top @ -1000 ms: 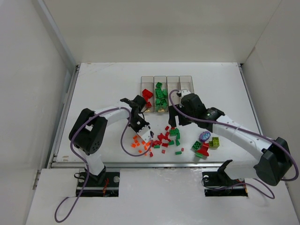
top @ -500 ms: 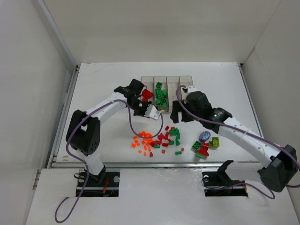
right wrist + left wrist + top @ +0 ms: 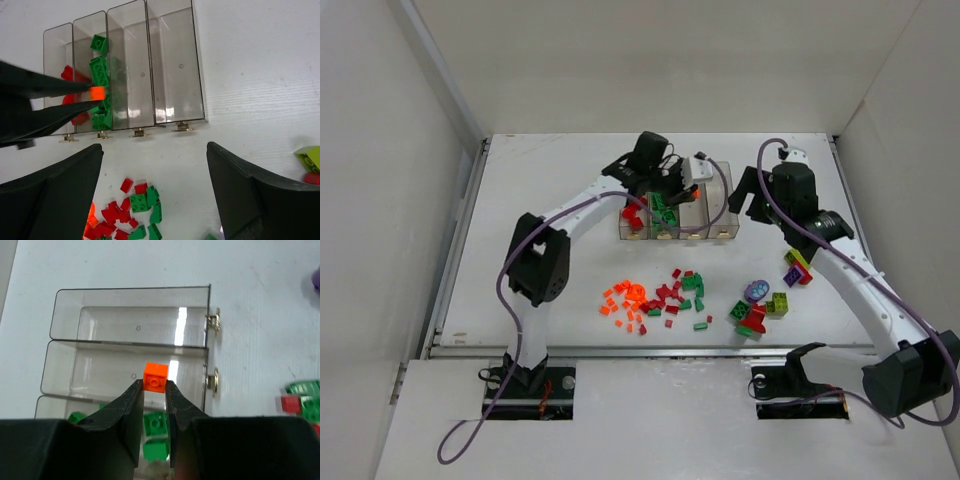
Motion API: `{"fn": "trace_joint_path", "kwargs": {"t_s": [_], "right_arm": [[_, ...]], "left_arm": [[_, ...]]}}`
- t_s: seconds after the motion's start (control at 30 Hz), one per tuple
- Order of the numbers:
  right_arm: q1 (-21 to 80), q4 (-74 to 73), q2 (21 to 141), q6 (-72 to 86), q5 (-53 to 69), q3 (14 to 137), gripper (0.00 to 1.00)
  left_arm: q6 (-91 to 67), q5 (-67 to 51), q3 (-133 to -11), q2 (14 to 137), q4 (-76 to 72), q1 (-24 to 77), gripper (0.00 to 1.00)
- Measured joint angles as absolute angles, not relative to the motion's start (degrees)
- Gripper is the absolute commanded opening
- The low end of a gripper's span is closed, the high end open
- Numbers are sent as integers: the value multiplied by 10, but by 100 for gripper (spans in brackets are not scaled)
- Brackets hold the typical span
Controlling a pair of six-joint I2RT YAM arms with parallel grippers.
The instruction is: Sort the legos into containers by color
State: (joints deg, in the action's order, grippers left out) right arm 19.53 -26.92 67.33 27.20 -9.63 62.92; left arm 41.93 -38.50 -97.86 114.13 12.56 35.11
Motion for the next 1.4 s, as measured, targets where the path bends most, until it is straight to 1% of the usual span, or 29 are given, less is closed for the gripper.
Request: {"fn": "trace_joint_path", "kwargs": {"t_s": [0.17,0.2,0.23,0.33,0.47,0.5,0.53,0.57,0.67,0.8,0.9,1.03,1.07,1.1,1.2,1.33,1.4], "right_arm": [[191,-274,698,256,-98,643,90],[187,-279,699,252,-99,643,90],[186,-283,699,250,-100,643,90],[184,-285,699,240,-100,643,90],[184,-286,699,229,-100,643,90],[184,-286,699,227,-99,643,90],[184,-287,700,223,-99,643,90],[184,-287,701,221,-99,643,90],[184,-287,708,215,-99,643,90],[184,-289,711,209,-99,643,90],[184,-292,711,207,-99,643,90],[184,-292,711,205,-99,644,97],[183,-292,711,204,-96,644,100],[182,-292,711,203,-94,646,100],[176,-301,712,199,-91,660,100],[149,-315,713,200,-105,683,100],[129,-319,713,202,-114,686,100]], "left_arm": [[349,-337,-1045,1239,88,370,1],[345,-328,-1052,1252,87,371,3],[342,-317,-1055,1263,85,372,7],[342,-288,-1055,1279,86,374,10],[343,-267,-1055,1281,84,377,22],[344,-263,-1055,1281,82,378,26],[344,-260,-1055,1281,82,378,34],[346,-258,-1054,1281,82,379,37],[345,-252,-1054,1281,83,380,41],[345,-249,-1050,1280,83,382,44],[343,-246,-1045,1280,85,383,44],[338,-241,-1045,1270,100,382,44],[337,-241,-1045,1263,107,382,44],[335,-241,-1044,1254,112,381,44],[334,-244,-1020,1202,125,371,44],[331,-246,-966,1088,141,332,44],[326,-245,-940,1030,144,301,50]]}}
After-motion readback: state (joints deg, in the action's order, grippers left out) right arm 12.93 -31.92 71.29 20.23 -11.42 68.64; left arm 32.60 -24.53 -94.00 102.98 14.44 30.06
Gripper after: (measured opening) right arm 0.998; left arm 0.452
